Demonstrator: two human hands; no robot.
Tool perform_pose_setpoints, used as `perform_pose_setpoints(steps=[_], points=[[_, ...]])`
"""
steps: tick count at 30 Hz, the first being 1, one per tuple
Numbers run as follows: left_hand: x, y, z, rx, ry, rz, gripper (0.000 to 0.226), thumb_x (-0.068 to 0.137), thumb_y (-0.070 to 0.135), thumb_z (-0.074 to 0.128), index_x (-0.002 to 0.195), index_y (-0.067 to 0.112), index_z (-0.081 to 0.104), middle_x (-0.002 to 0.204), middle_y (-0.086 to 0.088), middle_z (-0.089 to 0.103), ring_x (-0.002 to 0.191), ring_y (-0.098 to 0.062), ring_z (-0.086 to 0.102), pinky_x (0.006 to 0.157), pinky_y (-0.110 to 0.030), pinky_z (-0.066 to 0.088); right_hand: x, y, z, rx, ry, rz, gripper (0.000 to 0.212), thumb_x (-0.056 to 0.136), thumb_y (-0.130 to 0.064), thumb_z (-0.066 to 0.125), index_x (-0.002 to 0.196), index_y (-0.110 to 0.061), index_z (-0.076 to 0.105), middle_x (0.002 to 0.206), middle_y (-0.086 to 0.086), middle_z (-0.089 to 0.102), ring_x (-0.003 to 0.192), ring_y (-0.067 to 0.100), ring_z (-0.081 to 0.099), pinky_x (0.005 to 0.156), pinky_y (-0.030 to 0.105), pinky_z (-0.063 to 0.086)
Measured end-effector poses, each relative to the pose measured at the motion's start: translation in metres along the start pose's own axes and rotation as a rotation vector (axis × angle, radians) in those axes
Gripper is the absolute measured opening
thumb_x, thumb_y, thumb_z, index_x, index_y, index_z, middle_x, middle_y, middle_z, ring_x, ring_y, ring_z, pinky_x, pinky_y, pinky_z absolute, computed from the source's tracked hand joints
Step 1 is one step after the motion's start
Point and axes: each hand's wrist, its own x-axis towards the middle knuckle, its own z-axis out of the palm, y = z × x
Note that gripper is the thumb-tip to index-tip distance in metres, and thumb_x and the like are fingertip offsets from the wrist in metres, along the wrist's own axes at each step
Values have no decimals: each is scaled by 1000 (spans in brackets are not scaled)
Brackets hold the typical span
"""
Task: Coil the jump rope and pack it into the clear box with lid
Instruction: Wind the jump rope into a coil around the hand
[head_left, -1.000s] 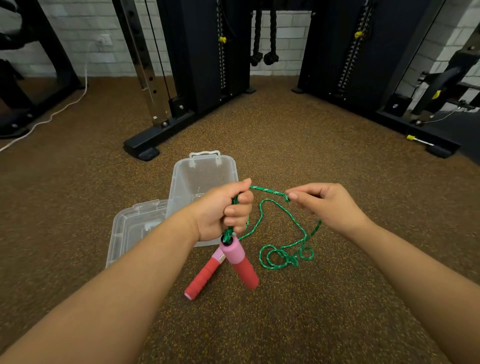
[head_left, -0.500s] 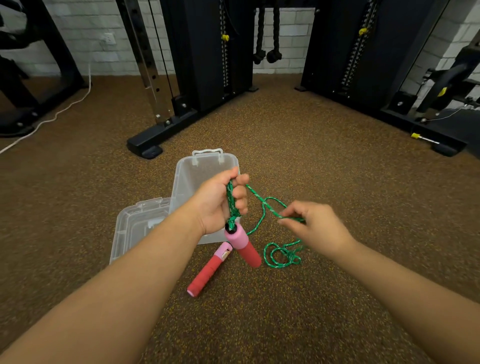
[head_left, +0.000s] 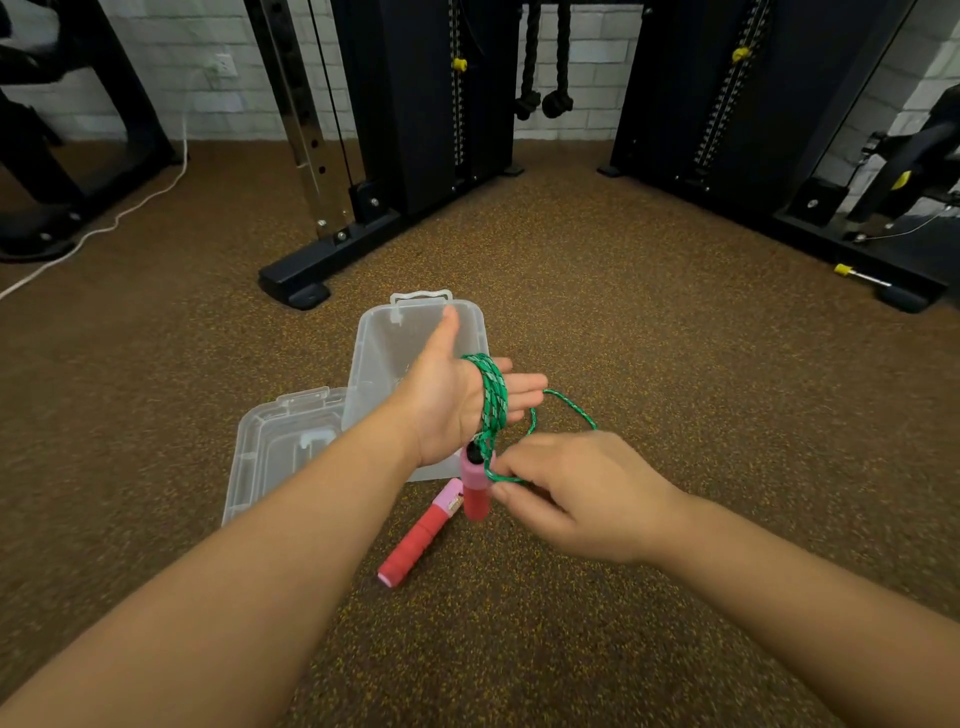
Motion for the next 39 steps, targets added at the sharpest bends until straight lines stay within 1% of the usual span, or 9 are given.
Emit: perform_pose_setpoints(steps=[3,6,7,11,15,21,27,33,39], points=[[-6,-2,7,129,-73,-68,109,76,81,-2,144,1,25,122,-28,60,108,-25,63,87,-33,46,6,-3,-17,121,53,12,33,89,-44,34,92,-26,61,86,-9,65,81,13,59,67,37,49],[-15,-4,14,323,-168,-72,112,79,74,-13,114,-5,59,72,-26,64,54,-1,49,78,-38,48,13,7,-30,167,119,52,24,91,-37,41,92,-25,61,86,-9,64,82,11,59,72,39,50],[-15,-4,14,346,-180,-74,113,80,72,-12,110,-11,57,69,-26,64,95,-27,53,89,-42,46,14,11,-33,172,135,68,21,92,-35,42,92,-25,60,86,-9,63,82,10,58,73,39,49],[-13,-7,8,363,-283,-116,111,75,80,-10,109,0,60,101,-26,65,91,-33,63,93,-41,44,20,27,-37,160,183,100,20,93,-34,42,95,-24,58,88,-11,61,85,8,56,76,38,48],[-12,-7,3,455,-400,-213,111,75,80,-6,120,0,55,94,-25,68,81,-29,67,78,-35,48,25,41,-30,150,195,138,25,93,-41,38,97,-26,57,89,-9,61,85,11,57,76,42,49],[-21,1,-7,392,-566,-186,48,96,34,31,125,3,54,87,-7,75,79,-17,72,80,-27,53,25,55,0,474,214,266,15,96,-26,50,86,-27,62,83,-10,66,79,6,60,76,35,50],[-22,2,-5,268,-356,-78,37,90,31,41,101,2,60,58,-2,67,55,-15,67,59,-24,55,25,32,38,1101,166,380,35,103,-13,32,80,-16,58,56,-3,55,58,13,54,58,32,44],[-18,7,-7,181,-174,28,33,99,35,34,74,17,47,41,8,36,40,-12,44,49,-21,44,12,29,63,893,220,520,33,102,-22,37,77,-26,59,57,-2,42,48,4,38,49,23,32],[-11,5,-11,188,-89,84,36,99,38,33,75,17,49,43,7,43,44,-13,51,52,-23,47,1,31,66,700,144,449,26,100,-25,42,83,-29,62,52,-14,49,50,1,40,52,20,30]])
